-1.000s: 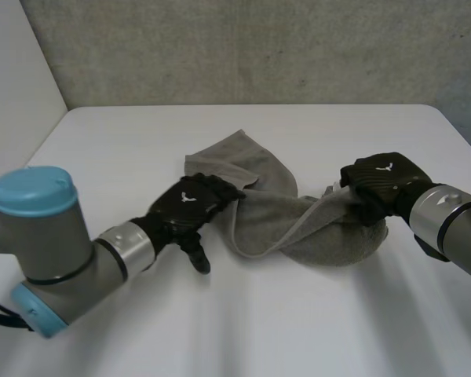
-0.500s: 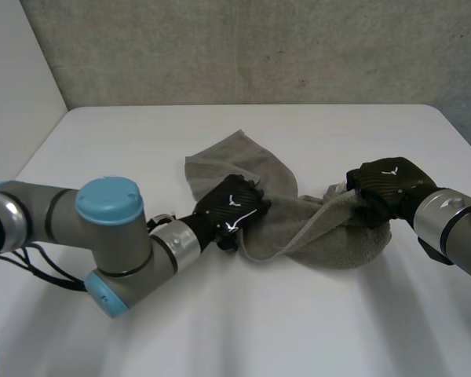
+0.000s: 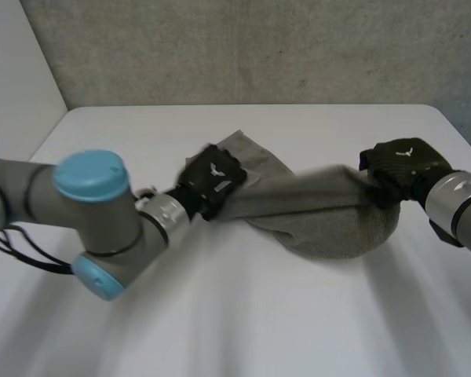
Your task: Fold the towel.
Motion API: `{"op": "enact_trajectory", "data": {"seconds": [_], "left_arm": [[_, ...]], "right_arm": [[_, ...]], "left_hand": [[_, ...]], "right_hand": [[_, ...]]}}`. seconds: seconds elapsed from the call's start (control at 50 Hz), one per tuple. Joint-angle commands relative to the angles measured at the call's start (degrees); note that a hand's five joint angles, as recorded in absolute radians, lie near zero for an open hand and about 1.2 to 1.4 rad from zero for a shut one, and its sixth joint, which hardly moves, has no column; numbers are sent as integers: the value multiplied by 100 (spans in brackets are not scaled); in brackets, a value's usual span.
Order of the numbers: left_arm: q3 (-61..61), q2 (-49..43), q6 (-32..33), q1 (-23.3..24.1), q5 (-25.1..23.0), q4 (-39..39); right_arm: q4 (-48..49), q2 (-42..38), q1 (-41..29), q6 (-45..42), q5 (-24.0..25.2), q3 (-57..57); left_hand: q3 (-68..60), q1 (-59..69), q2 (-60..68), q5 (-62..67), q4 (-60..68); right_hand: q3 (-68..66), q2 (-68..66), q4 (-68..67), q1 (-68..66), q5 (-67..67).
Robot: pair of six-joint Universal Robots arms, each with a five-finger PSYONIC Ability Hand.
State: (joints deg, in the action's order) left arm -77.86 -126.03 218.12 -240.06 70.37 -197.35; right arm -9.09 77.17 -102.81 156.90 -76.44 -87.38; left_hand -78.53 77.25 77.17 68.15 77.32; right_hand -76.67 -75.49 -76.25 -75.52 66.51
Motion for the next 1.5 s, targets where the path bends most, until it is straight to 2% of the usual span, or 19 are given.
{"op": "enact_trajectory", "data": {"seconds": [0.02, 0.12, 0.24, 0.3, 0.38, 0.4, 0.44, 0.46, 0.5, 0.58, 0.64, 0.72, 0.76, 0.78, 0.88, 1.04, 1.2, 1.34, 1.5], "left_arm": [[-563, 869, -183, -260, 486, 355], [-1029, 1300, -1270, -243, 460, 969], [-783, 1221, -1826, -243, 460, 988], [-177, 966, -1958, -296, 556, 777], [936, 738, -2168, -296, 687, 366], [940, 738, -2169, -296, 688, 364], [1631, 772, -2405, -278, 959, -406], [1634, 773, -2406, -278, 961, -410], [2054, 895, -2581, -208, 1459, -1363], [2275, 1254, -2652, -216, 1908, -2313], [2346, 1589, -2670, -234, 1980, -2799], [2258, 1696, -2652, -225, 1901, -2625], [1813, 1774, -2652, -225, 1761, -2345], [1810, 1775, -2652, -225, 1760, -2344], [180, 2151, -2591, -278, 1208, -2247], [-2202, 2740, -2573, -462, 654, -2255], [-3541, 2724, -2337, -454, 627, -2229], [-3771, 2636, -1897, -393, 627, -2168], [-3710, 2662, -1914, -69, 627, -2036]], "right_arm": [[-576, 0, -63, -124, 6, 424], [-1928, -192, -142, -860, 86, 967], [-1411, -518, -679, -968, 261, 1575], [-541, -694, -837, -810, 261, 2006], [1700, -800, -924, -319, 253, 2322], [1709, -800, -925, -318, 253, 2322], [3763, -704, -960, 172, 191, 2182], [3774, -703, -960, 175, 191, 2181], [5699, -283, -1047, 638, -27, 1936], [6716, 78, -1091, 842, -309, 1813], [6195, 167, -1065, 851, -372, 1935], [5005, 132, -1074, 887, -161, 2164], [3693, -8, -1057, 773, 146, 2478], [3687, -9, -1057, 772, 147, 2480], [1056, -771, -1065, -51, 376, 3340], [-749, -1387, -1065, -1300, 332, 3290], [-1147, -1661, -1065, -1381, 130, 2447], [-981, -1529, -1030, -1258, -116, 1884], [-682, -1117, -986, -951, -196, 1242]], "left_hand": [[-147, 275, 283, 185, 268], [-147, 275, 283, 185, 268], [-147, 275, 283, 185, 268], [-147, 275, 283, 185, 268], [-147, 275, 283, 185, 268], [-147, 275, 283, 185, 268], [-147, 275, 283, 185, 268], [-147, 275, 283, 185, 268], [-147, 275, 283, 185, 268], [-147, 275, 283, 185, 268], [-147, 275, 283, 185, 268], [-147, 275, 283, 185, 268], [-147, 275, 283, 185, 268], [-147, 275, 283, 185, 268], [-147, 275, 283, 185, 268], [-147, 275, 283, 185, 268], [-147, 275, 283, 185, 268], [-147, 275, 283, 185, 268], [-147, 275, 283, 185, 268]], "right_hand": [[-333, -451, -375, -448, 349], [-333, -451, -375, -448, 349], [-333, -451, -375, -448, 349], [-333, -451, -375, -448, 349], [-333, -451, -375, -448, 349], [-333, -451, -375, -448, 349], [-333, -451, -375, -448, 349], [-333, -451, -375, -448, 349], [-333, -451, -375, -448, 349], [-333, -451, -375, -448, 349], [-333, -451, -375, -448, 349], [-333, -451, -375, -448, 349], [-333, -451, -375, -448, 349], [-333, -451, -375, -448, 349], [-333, -451, -375, -448, 349], [-333, -451, -375, -448, 349], [-333, -451, -375, -448, 349], [-333, -451, -375, -448, 349], [-333, -451, -375, -448, 349]]}}
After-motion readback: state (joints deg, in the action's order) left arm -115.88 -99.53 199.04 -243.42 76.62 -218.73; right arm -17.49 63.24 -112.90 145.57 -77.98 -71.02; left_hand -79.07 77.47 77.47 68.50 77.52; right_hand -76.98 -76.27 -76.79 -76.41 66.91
